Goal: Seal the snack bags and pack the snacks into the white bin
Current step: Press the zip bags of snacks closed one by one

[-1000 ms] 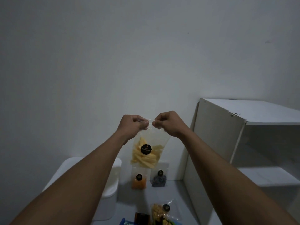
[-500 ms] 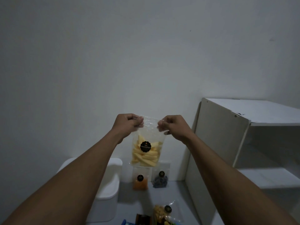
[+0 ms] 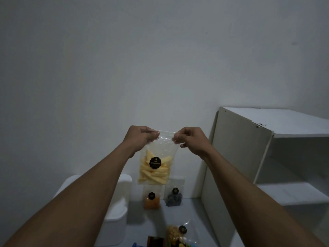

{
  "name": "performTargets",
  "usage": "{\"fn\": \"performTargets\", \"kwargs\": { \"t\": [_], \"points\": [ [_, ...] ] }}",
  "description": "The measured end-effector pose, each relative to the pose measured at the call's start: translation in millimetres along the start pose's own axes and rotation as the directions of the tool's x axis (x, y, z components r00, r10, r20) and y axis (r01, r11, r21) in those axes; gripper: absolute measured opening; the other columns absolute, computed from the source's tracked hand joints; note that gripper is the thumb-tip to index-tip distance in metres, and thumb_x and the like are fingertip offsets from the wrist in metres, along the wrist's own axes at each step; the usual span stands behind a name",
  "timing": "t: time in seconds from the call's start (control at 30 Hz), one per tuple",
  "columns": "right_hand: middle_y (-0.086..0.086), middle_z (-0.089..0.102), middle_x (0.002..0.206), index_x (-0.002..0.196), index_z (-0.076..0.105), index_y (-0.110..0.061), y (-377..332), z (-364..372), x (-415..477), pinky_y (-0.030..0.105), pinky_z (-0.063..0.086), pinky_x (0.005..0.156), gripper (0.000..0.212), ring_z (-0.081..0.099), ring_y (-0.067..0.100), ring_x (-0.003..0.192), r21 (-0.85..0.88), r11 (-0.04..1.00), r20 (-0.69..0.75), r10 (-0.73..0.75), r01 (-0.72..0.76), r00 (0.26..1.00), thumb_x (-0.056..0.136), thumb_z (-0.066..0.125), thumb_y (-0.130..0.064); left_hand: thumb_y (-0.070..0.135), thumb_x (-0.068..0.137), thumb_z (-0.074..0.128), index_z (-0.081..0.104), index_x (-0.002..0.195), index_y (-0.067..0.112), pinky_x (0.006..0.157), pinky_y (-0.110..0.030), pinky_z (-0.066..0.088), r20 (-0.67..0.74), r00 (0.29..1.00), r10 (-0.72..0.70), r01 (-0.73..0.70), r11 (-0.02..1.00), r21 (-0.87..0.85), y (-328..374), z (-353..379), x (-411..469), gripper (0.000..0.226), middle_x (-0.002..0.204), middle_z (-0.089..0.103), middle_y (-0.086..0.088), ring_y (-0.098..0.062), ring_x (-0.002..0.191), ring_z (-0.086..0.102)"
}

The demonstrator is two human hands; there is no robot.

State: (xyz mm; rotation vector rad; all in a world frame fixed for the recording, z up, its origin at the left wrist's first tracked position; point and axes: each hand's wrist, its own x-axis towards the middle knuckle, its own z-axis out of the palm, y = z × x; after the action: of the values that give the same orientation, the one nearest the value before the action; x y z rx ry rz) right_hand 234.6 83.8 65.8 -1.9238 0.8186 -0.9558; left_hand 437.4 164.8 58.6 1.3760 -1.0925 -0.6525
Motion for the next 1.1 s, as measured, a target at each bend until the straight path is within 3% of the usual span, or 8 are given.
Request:
{"fn": "performTargets", "kwargs": {
  "t": [0.17, 0.27, 0.37, 0.57, 0.63, 0.77, 0.93, 1.1],
  "points": [
    [0.004, 0.076, 0.075, 0.081, 0.07, -0.01, 2.1, -4.1, 5.1, 0.029, 0.053, 0.066, 0.014, 0.069, 0.012, 0.067, -0.082, 0.996, -0.064, -0.027, 0.022, 0.998, 0.094, 0.064, -0.009, 0.015, 0.085, 0.074, 0.073, 0.094, 0.002, 0.076, -0.027, 0.059, 0.003, 0.999, -0.052, 0.052, 0.989, -0.141, -3.4, -1.1, -3.2, 0.015, 0.096, 0.075, -0.014, -0.019, 0.083, 0.072],
    [0.003, 0.077, 0.082, 0.083, 0.07, -0.012, 2.7, -4.5, 1.6, 0.033, 0.056, 0.071, 0.011, 0.073, 0.015, 0.078, -0.055, 0.998, -0.038, -0.02, 0.018, 0.999, 0.093, 0.065, -0.013, 0.008, 0.084, 0.074, 0.072, 0.091, -0.006, 0.078, -0.028, 0.06, -0.06, 0.998, -0.007, 0.0, 0.994, -0.111, -4.0, -3.7, -0.2, 0.016, 0.093, 0.074, -0.017, -0.018, 0.077, 0.074],
    [0.002, 0.076, 0.084, 0.089, 0.073, -0.014, -0.2, 3.6, -0.2, 0.034, 0.057, 0.072, 0.01, 0.072, 0.018, 0.084, -0.149, 0.988, 0.023, -0.035, 0.038, 0.999, 0.089, 0.07, -0.024, 0.013, 0.083, 0.077, 0.075, 0.086, 0.003, 0.084, -0.034, 0.059, -0.035, 0.999, 0.039, -0.04, 0.999, -0.025, -2.0, 2.7, -1.3, 0.011, 0.083, 0.076, -0.011, -0.022, 0.078, 0.075],
    [0.0, 0.075, 0.076, 0.078, 0.076, -0.016, -4.7, -0.1, 6.1, 0.024, 0.048, 0.066, 0.011, 0.07, 0.013, 0.075, -0.213, 0.976, -0.029, -0.057, 0.049, 0.998, 0.087, 0.071, -0.021, 0.017, 0.087, 0.073, 0.075, 0.094, 0.006, 0.085, -0.035, 0.059, 0.028, 1.0, 0.011, -0.008, 0.993, -0.118, 1.4, 8.1, -8.0, 0.013, 0.092, 0.076, -0.012, -0.02, 0.088, 0.074],
    [-0.002, 0.075, 0.076, 0.079, 0.077, -0.018, -2.7, -2.2, 5.9, 0.024, 0.047, 0.066, 0.009, 0.069, 0.011, 0.074, -0.21, 0.977, -0.025, -0.037, 0.031, 0.999, 0.085, 0.073, -0.024, 0.012, 0.087, 0.072, 0.074, 0.088, 0.005, 0.087, -0.037, 0.059, 0.021, 1.0, 0.0, 0.002, 0.996, -0.094, -1.1, 3.9, -5.8, 0.007, 0.092, 0.075, -0.012, -0.023, 0.092, 0.072],
    [-0.004, 0.073, 0.072, 0.08, 0.078, -0.019, -2.7, 4.5, 2.8, 0.02, 0.043, 0.059, 0.009, 0.06, 0.003, 0.061, -0.221, 0.975, 0.019, -0.005, 0.008, 1.0, 0.083, 0.076, -0.027, 0.011, 0.086, 0.073, 0.073, 0.079, 0.003, 0.088, -0.035, 0.058, -0.059, 0.997, 0.053, -0.054, 0.998, -0.015, -5.2, 4.1, -2.7, 0.01, 0.085, 0.075, -0.012, -0.021, 0.081, 0.074],
    [-0.004, 0.072, 0.068, 0.076, 0.075, -0.014, -7.9, 5.3, 5.0, 0.02, 0.044, 0.061, 0.011, 0.062, 0.004, 0.063, -0.226, 0.974, -0.004, -0.036, 0.034, 0.999, 0.086, 0.071, -0.018, 0.018, 0.091, 0.068, 0.072, 0.089, 0.009, 0.085, -0.035, 0.058, 0.022, 0.998, 0.053, -0.053, 0.999, -0.009, -1.1, 10.8, -7.2, 0.011, 0.09, 0.075, -0.007, -0.016, 0.083, 0.071],
    [-0.005, 0.07, 0.069, 0.076, 0.074, -0.017, -6.2, 4.3, 6.8, 0.028, 0.048, 0.063, 0.012, 0.06, 0.009, 0.064, -0.276, 0.96, 0.015, -0.038, 0.041, 0.999, 0.087, 0.07, -0.02, 0.019, 0.089, 0.071, 0.074, 0.092, 0.012, 0.084, -0.034, 0.055, 0.096, 0.995, -0.005, 0.005, 1.0, -0.008, 0.4, 16.2, -7.5, 0.008, 0.093, 0.076, -0.004, -0.017, 0.088, 0.065]
  ]
}}
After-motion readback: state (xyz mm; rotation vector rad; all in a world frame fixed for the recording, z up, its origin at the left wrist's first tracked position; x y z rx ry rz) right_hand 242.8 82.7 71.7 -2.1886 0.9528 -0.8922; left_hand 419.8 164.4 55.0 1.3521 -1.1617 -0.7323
